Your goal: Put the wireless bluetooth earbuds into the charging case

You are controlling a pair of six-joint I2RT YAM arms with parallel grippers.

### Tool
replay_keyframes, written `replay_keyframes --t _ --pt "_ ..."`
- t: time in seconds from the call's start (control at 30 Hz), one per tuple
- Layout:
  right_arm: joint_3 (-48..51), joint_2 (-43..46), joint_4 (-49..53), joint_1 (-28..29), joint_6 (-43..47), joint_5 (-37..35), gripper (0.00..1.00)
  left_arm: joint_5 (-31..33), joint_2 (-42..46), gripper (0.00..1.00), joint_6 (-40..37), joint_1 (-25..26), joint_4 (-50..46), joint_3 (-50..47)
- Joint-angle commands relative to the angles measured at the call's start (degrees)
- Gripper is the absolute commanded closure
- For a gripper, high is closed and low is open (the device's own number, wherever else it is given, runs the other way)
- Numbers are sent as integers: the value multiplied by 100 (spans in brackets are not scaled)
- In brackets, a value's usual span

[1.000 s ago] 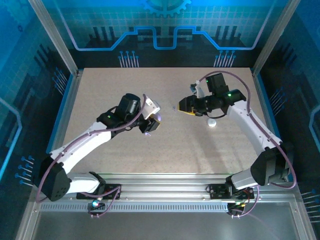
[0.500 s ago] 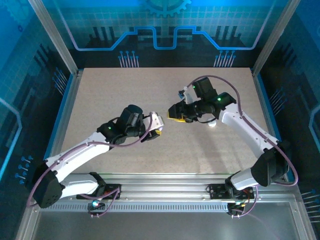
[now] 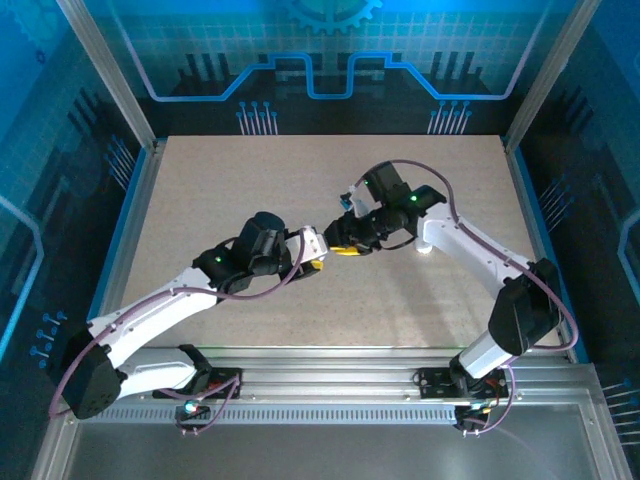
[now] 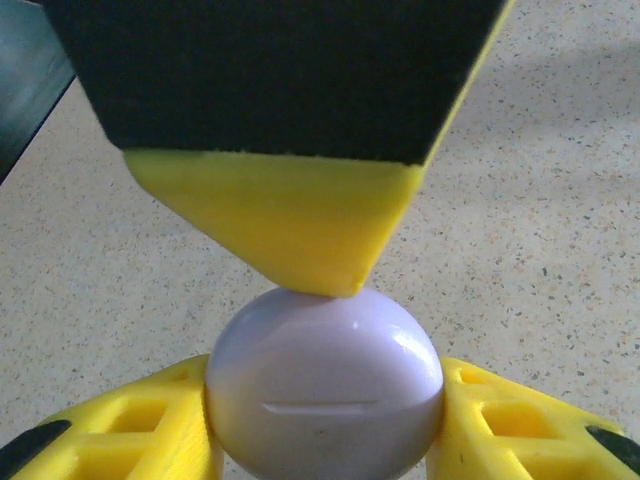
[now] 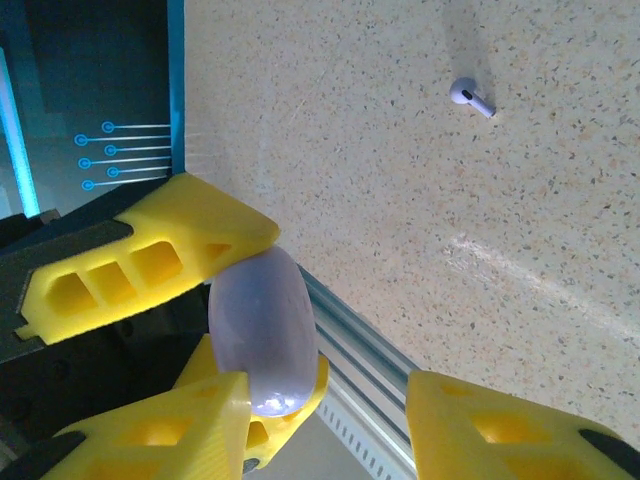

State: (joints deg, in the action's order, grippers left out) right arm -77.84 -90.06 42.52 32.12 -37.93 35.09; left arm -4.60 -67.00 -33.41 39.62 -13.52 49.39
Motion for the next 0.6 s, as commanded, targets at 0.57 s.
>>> replay_keyframes --t 0.57 --pt "-442 -357 37 304 572 481 68 16 205 59 18 68 266 -25"
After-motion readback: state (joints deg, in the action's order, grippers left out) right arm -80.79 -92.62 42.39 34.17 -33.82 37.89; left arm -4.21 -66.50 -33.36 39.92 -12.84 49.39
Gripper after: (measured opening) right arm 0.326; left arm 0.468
